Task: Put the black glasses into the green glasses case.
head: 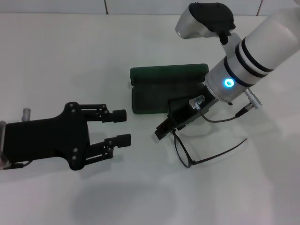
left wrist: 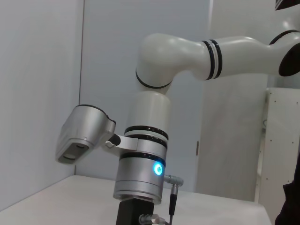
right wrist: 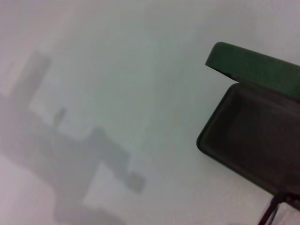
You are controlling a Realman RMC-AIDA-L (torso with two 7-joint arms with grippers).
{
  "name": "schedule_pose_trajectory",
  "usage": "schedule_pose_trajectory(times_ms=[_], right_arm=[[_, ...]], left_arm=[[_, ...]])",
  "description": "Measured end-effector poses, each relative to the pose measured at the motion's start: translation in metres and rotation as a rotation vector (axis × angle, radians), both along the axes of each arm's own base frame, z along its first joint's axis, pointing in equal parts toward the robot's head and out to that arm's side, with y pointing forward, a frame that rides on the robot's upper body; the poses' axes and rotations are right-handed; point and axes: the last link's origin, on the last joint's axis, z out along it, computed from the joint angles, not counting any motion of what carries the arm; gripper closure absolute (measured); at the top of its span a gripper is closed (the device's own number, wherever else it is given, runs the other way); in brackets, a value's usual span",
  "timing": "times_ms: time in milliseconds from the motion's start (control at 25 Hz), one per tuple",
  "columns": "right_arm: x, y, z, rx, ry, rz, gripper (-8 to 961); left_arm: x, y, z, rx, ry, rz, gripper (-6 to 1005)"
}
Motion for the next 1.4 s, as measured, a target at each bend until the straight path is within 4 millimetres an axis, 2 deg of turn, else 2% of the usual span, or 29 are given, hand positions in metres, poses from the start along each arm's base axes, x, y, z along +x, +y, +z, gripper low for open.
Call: schedule_pose_trajectory(times_ms=[480,1120,1400], right_arm=[[0.008,-0.001,-0.001,0.005,-0.006,-0.024,329],[0.017,-0.012,-0.004,0.011,0.020,0.009,740],[0.020,-0.033,-0.005,0.012,0.082,0.052,775]], left_arm=[[-0.005,-0.004,-0.007,-0.006,-0.025,0.010,546],[-0.009,-0.007,-0.010,-0.001,-0.040,0.016,548],[-0.008,-0.007,-0.011,0.000,-0.046,0.016,548]])
